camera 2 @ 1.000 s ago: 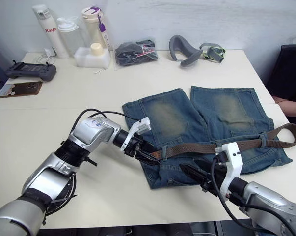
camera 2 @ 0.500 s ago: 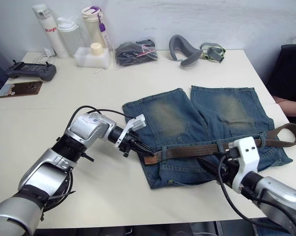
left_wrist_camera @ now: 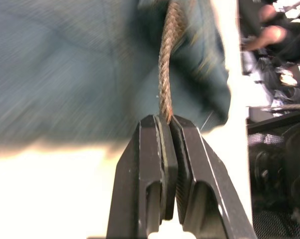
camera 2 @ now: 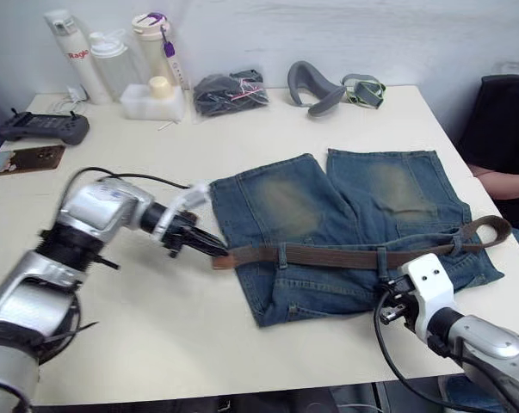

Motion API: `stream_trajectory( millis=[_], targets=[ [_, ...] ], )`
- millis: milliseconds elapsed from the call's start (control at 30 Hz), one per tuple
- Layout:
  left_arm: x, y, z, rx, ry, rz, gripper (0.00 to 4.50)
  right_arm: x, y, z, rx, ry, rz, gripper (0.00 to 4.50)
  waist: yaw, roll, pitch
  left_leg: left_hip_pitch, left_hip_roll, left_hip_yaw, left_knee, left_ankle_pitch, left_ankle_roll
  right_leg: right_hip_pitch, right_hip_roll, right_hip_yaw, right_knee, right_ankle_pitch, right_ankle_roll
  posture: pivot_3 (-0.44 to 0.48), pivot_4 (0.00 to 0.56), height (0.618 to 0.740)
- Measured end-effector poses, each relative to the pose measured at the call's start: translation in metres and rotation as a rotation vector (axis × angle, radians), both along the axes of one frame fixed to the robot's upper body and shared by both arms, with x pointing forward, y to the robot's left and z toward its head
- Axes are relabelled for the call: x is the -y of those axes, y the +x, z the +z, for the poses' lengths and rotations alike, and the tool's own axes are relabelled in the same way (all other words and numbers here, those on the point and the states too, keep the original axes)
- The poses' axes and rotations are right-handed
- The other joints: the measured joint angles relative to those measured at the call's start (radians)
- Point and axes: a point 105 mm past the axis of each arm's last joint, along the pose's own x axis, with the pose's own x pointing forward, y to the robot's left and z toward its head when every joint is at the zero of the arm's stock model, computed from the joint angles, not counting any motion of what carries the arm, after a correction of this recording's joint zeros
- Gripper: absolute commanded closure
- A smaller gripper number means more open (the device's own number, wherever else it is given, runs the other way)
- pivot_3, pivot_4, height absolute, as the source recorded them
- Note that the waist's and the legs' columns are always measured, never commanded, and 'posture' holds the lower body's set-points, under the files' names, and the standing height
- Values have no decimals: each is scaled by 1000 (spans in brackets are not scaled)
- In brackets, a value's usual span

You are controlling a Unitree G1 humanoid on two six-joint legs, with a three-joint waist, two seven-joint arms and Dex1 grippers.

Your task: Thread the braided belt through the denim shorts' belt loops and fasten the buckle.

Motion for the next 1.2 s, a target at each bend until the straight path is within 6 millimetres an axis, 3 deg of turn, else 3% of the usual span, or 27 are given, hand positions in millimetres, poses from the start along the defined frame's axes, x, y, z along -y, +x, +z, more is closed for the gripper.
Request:
stream_trajectory(
  millis=[100, 367, 700, 867, 900, 1000, 1100, 1200],
  targets=[
    [-58, 9, -3, -4, 104, 177, 4500, 3, 4, -4, -9, -9, 11, 4460, 0, -7, -4, 0, -1, 0, 1, -1, 2, 1, -2, -1, 0, 0, 0, 0, 150, 740],
    [-129, 4, -8, 10, 146, 340, 4500, -1, 13, -5, -11, -5, 63, 4460, -5, -19, -9, 1, 3, 0, 0, -2, 4, 1, -4, -3, 0, 0, -2, 0, 150, 740],
    [-171, 11, -4, 107, 188, 468, 4500, -2, 19, -3, -25, -7, 104, 4460, -5, -21, -11, 1, 3, 0, -1, -3, 4, 0, -6, -5, 0, 1, -4, 0, 150, 740],
    [-178, 11, -4, 176, 201, 441, 4500, -2, 19, -2, -33, 8, 105, 4460, -5, -21, -11, 2, 5, 0, -2, -3, 4, 0, -7, -4, 0, 1, -5, 0, 150, 740],
    [-177, 11, -4, 179, 195, 436, 3706, -3, 18, -1, -36, 31, 103, 4500, -5, -21, -11, 2, 5, 1, -2, -3, 4, 0, -7, -4, 0, 1, -5, 0, 150, 740],
    [-170, 10, -10, 132, 174, 432, 2607, -6, 13, 5, -60, 117, 122, 3516, -1, -17, -8, 1, 3, 1, -2, -3, 4, 0, -5, -5, 0, 1, -5, 0, 150, 740],
    [-158, 13, -8, 108, 128, 416, 1399, -9, 2, 19, -74, 140, 189, 2223, 6, -14, -7, -1, 2, 0, -2, -3, 5, -1, -4, -5, 0, 2, -4, 0, 150, 740],
    [-133, 20, 12, 147, 0, 356, 44, 0, -8, 44, -63, 154, 218, 748, 23, -14, -6, -2, 1, 0, -1, -3, 5, -1, -4, -6, 0, 2, -4, 0, 150, 740]
  ],
)
